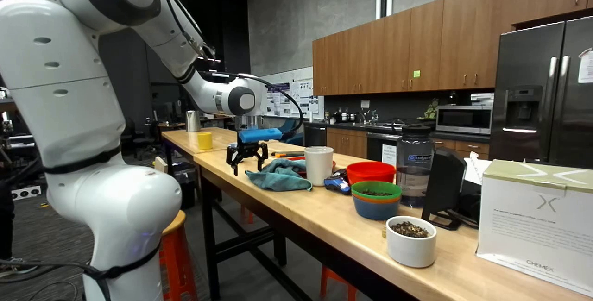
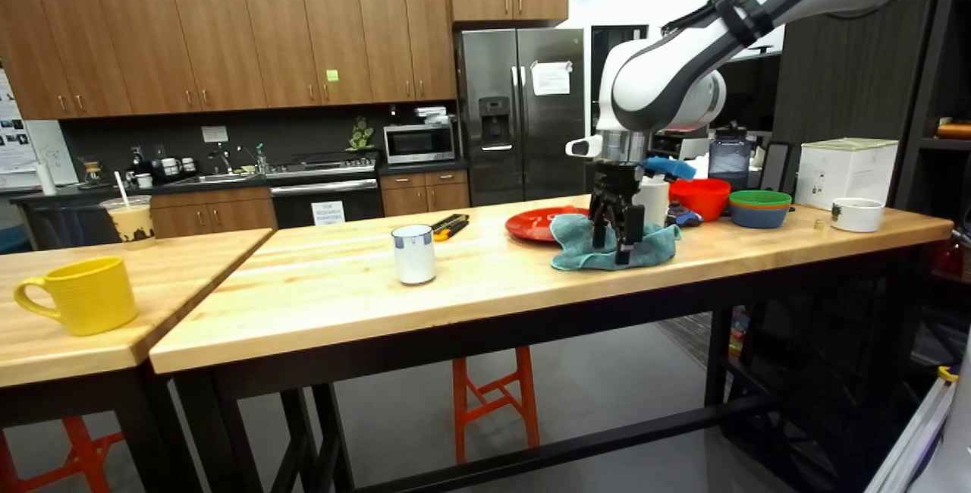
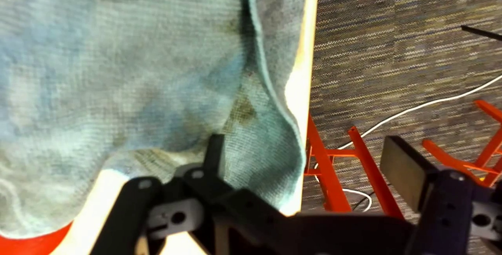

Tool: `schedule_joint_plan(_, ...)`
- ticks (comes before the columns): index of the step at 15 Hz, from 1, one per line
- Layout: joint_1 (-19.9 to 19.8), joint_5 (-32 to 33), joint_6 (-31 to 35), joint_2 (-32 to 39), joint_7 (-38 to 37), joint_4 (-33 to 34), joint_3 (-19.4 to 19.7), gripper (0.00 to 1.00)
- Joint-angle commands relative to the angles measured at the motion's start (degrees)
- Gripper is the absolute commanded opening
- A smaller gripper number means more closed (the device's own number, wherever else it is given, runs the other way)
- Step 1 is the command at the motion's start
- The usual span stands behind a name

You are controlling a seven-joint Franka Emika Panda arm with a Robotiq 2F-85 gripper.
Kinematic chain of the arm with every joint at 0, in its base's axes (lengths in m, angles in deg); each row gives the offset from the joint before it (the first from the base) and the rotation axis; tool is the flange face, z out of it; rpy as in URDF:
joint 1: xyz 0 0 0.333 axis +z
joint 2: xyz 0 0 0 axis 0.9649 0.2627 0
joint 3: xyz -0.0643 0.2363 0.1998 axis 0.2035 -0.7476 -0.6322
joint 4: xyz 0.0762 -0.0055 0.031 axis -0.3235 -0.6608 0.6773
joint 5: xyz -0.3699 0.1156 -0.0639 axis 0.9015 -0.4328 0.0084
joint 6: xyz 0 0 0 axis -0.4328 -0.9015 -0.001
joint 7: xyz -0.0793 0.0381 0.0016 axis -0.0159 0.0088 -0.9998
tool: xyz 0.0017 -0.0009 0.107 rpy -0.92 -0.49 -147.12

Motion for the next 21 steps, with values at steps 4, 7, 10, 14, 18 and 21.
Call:
schedule_joint_plan(4,1.2,0.4,-0.8,-1.8,-0.6,-1.5,0.4,1.00)
schedule_joint_plan(7,1.5,0.4,-1.3,-1.8,-0.5,-1.7,0.4,1.00)
schedule_joint_plan(10,1.8,0.2,-1.8,-1.7,-0.4,-1.7,0.4,1.00)
schedule_joint_plan(14,2.0,0.0,-2.6,-1.6,-0.1,-1.7,0.5,1.00)
schedule_joint_plan(18,1.9,-0.1,-2.7,-1.3,-0.3,-1.6,0.6,0.61)
schedule_joint_plan(21,1.9,-0.2,-3.0,-1.1,-0.1,-1.5,0.7,0.38)
